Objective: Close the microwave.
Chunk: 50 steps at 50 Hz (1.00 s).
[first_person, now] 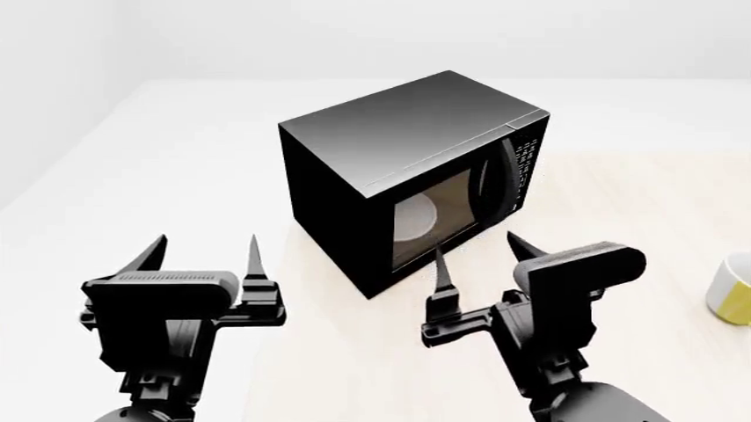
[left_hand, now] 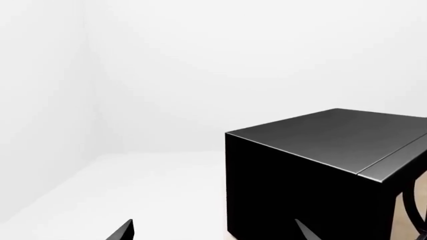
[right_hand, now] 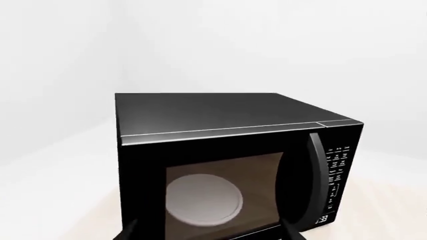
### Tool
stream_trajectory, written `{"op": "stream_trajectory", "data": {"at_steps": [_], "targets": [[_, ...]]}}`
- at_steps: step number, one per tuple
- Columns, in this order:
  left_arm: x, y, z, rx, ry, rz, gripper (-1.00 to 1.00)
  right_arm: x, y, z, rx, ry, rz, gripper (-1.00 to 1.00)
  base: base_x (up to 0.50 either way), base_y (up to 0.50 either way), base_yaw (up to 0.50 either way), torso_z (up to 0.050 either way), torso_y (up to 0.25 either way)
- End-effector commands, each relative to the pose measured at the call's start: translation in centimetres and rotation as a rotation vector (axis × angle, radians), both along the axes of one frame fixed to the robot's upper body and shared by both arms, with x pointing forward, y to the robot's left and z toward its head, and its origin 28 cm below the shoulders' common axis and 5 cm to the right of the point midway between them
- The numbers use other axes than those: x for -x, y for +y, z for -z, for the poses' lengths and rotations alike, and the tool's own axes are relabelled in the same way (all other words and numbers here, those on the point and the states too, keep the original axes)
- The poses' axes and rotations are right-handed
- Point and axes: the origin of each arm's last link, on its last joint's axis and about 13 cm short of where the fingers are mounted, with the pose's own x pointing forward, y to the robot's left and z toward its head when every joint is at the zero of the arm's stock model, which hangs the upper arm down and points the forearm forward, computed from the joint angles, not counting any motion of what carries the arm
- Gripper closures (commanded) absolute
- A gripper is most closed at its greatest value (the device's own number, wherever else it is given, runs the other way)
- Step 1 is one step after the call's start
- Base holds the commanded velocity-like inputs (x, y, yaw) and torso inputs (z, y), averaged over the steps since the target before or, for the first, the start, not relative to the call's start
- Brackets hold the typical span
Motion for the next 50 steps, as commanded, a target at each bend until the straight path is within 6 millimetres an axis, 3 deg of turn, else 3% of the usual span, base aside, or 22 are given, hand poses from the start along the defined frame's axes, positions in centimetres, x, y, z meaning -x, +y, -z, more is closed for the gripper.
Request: {"op": "stream_trajectory", "data": {"at_steps": [1, 7, 17, 31, 34, 50], "targets": [[0.0, 0.1, -0.1, 0.001, -0.006, -0.004, -1.0, 3.1, 0.0, -0.3, -0.025, -0.042, -0.011, -1.0, 0.0, 0.0, 0.0, 0.0, 0.0], [0.1, 0.1, -0.1, 0.002, -0.006, -0.009, -1.0, 4.3, -0.2, -0.3, -0.04, -0.058, 0.003, -1.0, 0.0, 0.0, 0.0, 0.0, 0.0], [0.2, 0.1, -0.1, 0.003, -0.012, -0.013, -1.0, 4.2, -0.6, 0.5, -0.055, -0.102, 0.055, -1.0, 0.0, 0.0, 0.0, 0.0, 0.0], [0.5, 0.2, -0.1, 0.005, -0.017, -0.015, -1.0, 5.8, -0.5, -1.2, -0.064, -0.196, 0.117, -1.0, 0.0, 0.0, 0.0, 0.0, 0.0], [0.6, 0.2, -0.1, 0.005, -0.019, -0.018, -1.0, 6.6, -0.3, -2.4, -0.069, -0.225, 0.131, -1.0, 0.0, 0.0, 0.0, 0.0, 0.0], [1.0, 0.4, -0.2, 0.011, -0.031, -0.026, -1.0, 7.5, -0.1, -2.6, -0.082, -0.356, 0.158, -1.0, 0.0, 0.0, 0.0, 0.0, 0.0]]}}
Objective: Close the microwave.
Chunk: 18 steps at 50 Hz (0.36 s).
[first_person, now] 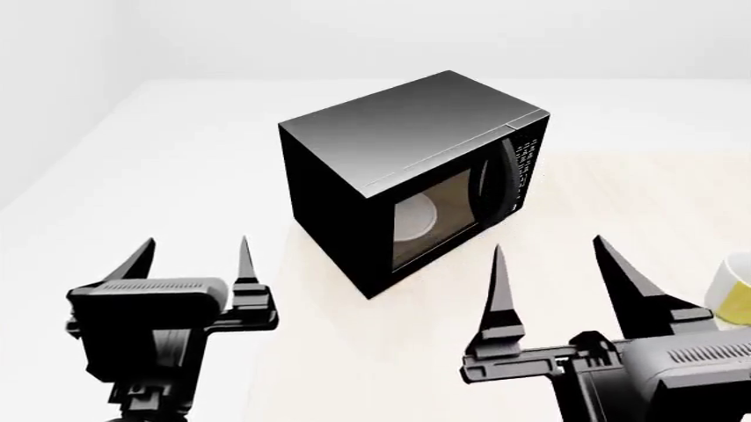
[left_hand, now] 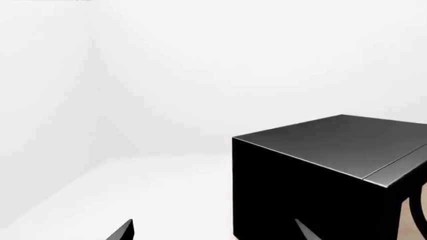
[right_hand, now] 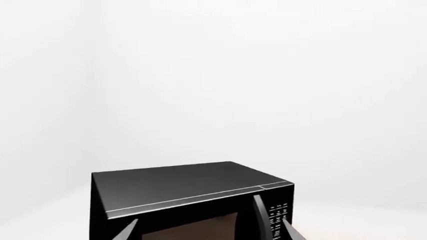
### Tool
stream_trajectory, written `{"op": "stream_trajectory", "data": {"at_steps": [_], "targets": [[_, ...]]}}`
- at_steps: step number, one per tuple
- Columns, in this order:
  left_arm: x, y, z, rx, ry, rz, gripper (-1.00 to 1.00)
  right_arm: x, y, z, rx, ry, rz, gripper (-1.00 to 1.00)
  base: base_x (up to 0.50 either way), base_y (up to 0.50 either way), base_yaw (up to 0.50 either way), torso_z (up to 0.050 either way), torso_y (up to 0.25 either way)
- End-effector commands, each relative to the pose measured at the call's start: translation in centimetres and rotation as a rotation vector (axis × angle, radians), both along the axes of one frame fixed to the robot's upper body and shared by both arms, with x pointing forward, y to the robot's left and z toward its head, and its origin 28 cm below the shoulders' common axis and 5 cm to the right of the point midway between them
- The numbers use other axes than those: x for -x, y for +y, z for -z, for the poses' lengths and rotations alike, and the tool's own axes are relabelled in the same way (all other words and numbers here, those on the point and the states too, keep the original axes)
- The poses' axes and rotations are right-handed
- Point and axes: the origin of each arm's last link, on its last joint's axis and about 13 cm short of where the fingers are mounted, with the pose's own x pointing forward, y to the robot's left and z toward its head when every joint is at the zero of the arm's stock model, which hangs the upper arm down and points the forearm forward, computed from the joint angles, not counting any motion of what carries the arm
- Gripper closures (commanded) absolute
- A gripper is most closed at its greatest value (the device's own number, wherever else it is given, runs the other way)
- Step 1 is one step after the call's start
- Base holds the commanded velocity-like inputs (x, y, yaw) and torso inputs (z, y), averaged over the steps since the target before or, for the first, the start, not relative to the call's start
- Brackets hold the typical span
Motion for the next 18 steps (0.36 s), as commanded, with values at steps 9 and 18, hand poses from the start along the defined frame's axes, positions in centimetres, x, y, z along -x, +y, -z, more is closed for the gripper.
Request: {"op": "stream_trajectory", "data": {"at_steps": [9, 18], "targets": [[0.5, 0.3, -0.4, 0.012, -0.022, -0.012, -1.0, 1.0, 0.2, -0.2, -0.01, -0.132, 0.019, -1.0, 0.0, 0.0, 0.0, 0.0, 0.0], [0.9, 0.3, -0.4, 0.017, -0.027, -0.011, -1.0, 1.6, 0.1, -1.2, -0.017, -0.179, 0.027, -1.0, 0.0, 0.0, 0.0, 0.0, 0.0]]}}
